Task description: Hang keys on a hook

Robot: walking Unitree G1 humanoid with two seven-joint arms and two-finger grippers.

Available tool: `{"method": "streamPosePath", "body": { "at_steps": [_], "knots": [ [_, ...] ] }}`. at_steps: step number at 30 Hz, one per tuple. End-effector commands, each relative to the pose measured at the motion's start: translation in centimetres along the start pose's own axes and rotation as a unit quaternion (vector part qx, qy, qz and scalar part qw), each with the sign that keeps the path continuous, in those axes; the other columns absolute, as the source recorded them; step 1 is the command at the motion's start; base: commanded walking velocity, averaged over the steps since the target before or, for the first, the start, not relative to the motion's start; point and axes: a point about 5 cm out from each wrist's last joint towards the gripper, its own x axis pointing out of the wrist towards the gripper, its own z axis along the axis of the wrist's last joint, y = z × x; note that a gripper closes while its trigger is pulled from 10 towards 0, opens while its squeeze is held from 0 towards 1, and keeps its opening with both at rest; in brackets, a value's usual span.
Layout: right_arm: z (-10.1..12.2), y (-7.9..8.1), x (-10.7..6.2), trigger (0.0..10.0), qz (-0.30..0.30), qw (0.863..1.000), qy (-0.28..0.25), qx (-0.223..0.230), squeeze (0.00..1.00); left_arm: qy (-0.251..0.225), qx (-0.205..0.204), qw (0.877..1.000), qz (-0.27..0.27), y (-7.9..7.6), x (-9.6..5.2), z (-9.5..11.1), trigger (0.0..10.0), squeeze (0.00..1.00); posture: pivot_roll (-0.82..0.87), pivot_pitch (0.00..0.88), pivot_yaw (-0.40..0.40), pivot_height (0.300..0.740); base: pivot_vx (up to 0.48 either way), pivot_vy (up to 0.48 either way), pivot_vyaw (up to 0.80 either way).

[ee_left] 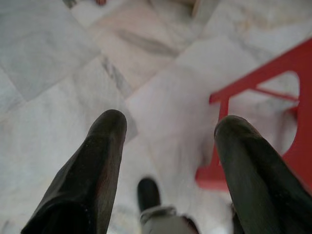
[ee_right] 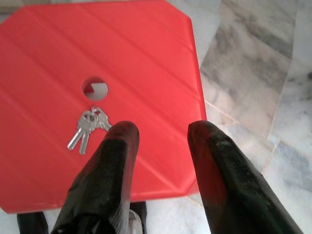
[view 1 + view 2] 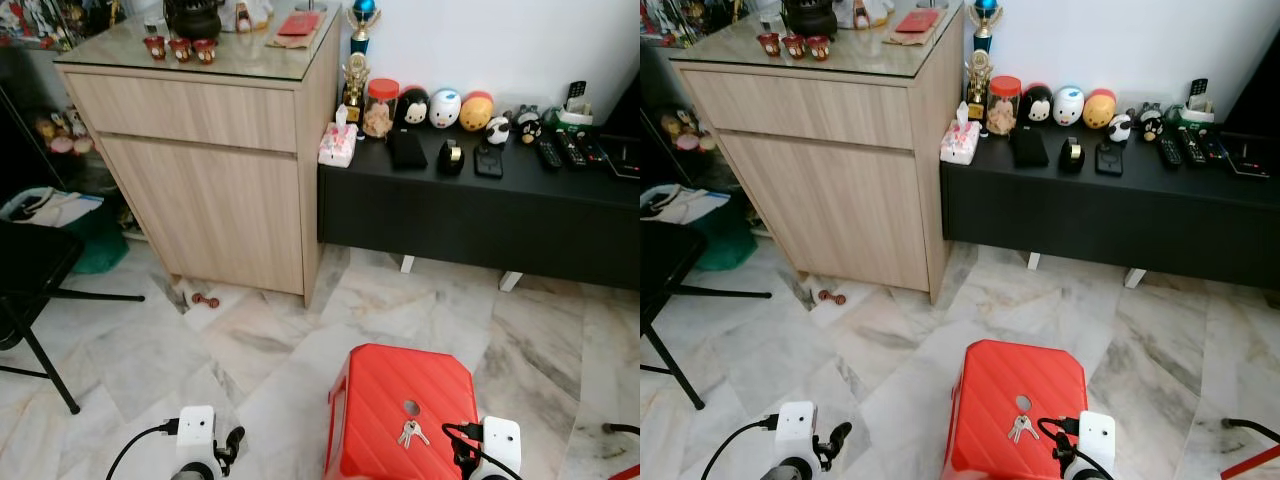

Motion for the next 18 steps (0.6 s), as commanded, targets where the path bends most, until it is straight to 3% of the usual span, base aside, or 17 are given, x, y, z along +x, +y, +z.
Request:
{"method": "streamPosePath", "body": {
  "at_steps": [1,7,8,9,10,14,18],
  "knots": [
    [0.0,-0.2,-0.1,10.0,0.004,1.0,-0.013,0.004,0.0,-0.013,-0.009,1.0,0.006,0.2,-0.4,-0.3,10.0,0.0,-0.08,0.078,-0.061,0.74,0.0,0.0,0.0],
    [0.5,-0.2,-0.2,10.0,0.019,0.999,-0.037,-0.007,0.0,-0.034,-0.017,0.999,0.011,0.1,-0.5,-0.1,10.0,0.0,-0.08,0.072,-0.064,0.74,0.0,0.0,0.0],
    [2.4,0.3,0.4,10.0,0.034,0.997,-0.072,-0.022,0.0,-0.037,-0.02,0.999,0.011,0.0,-0.5,-0.1,10.0,0.0,-0.08,0.069,-0.066,0.74,0.0,0.0,0.0],
    [9.9,2.5,1.6,10.0,0.084,0.977,-0.186,-0.064,0.0,-0.04,-0.021,0.999,0.011,-0.1,-0.6,-0.1,10.0,0.0,-0.08,0.067,-0.067,0.74,0.0,0.0,0.0],
    [11.9,3.1,1.7,10.0,0.096,0.969,-0.214,-0.074,0.0,-0.041,-0.021,0.999,0.011,-0.1,-0.6,-0.1,10.0,0.0,-0.08,0.067,-0.067,0.74,0.0,0.0,0.0],
    [14.1,3.7,1.1,10.0,0.115,0.952,-0.265,-0.098,0.0,-0.048,-0.021,0.999,0.009,-0.2,-0.6,0.0,10.0,0.0,-0.09,0.055,-0.07,0.74,0.0,0.0,0.0],
    [15.3,2.7,0.6,10.0,0.101,0.943,-0.301,-0.098,0.0,-0.058,-0.008,0.998,0.009,-0.3,-0.6,0.2,10.0,0.0,-0.1,0.043,-0.065,0.74,0.0,0.0,0.0]
  ]
}}
